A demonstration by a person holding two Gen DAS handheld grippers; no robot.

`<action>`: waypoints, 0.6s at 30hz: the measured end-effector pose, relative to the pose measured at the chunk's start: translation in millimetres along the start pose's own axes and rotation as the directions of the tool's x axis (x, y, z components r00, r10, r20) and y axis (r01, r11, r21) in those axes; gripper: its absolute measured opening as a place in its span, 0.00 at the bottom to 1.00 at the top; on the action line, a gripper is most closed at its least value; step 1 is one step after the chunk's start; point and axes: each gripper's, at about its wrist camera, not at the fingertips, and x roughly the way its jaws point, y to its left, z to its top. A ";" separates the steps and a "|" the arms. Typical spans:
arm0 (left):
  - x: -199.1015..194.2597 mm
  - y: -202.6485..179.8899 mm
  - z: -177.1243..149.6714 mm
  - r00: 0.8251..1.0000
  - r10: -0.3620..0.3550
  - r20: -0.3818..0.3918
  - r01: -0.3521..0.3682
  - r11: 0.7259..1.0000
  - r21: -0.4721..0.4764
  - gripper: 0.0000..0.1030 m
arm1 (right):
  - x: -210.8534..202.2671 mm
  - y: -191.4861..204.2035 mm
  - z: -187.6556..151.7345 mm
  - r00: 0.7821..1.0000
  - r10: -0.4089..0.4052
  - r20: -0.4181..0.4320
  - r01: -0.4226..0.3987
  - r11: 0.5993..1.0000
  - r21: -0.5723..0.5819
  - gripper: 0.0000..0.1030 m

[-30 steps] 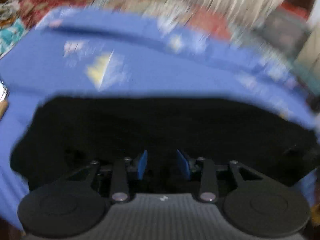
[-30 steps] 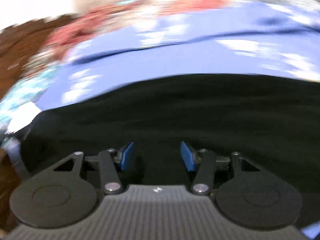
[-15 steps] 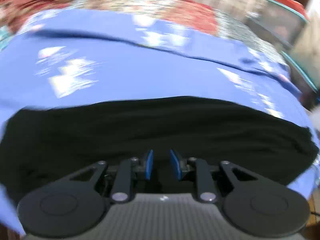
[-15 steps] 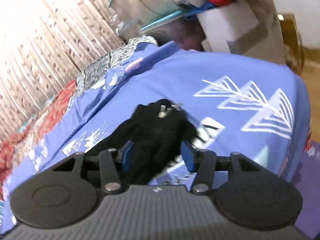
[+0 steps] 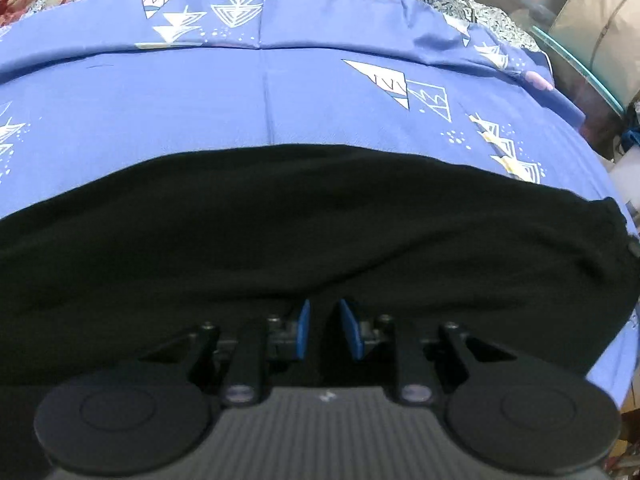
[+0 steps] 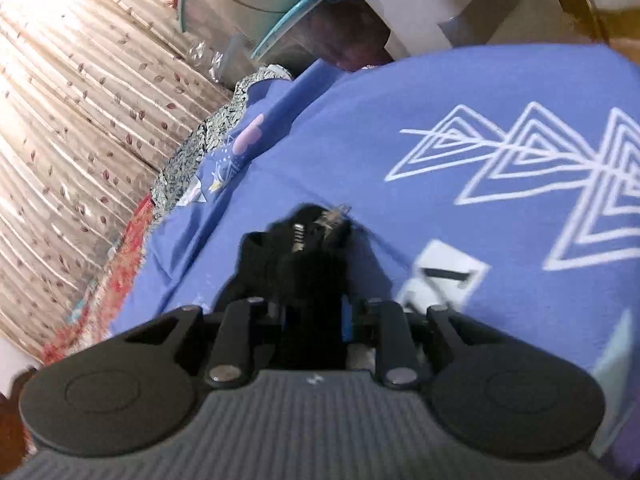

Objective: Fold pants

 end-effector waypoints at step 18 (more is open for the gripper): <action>-166.9 176.0 -80.6 0.964 0.018 0.265 0.071 0.943 -0.324 0.40 | -27.2 216.0 -216.1 0.896 -0.001 -0.444 -0.413 0.370 -0.832 0.65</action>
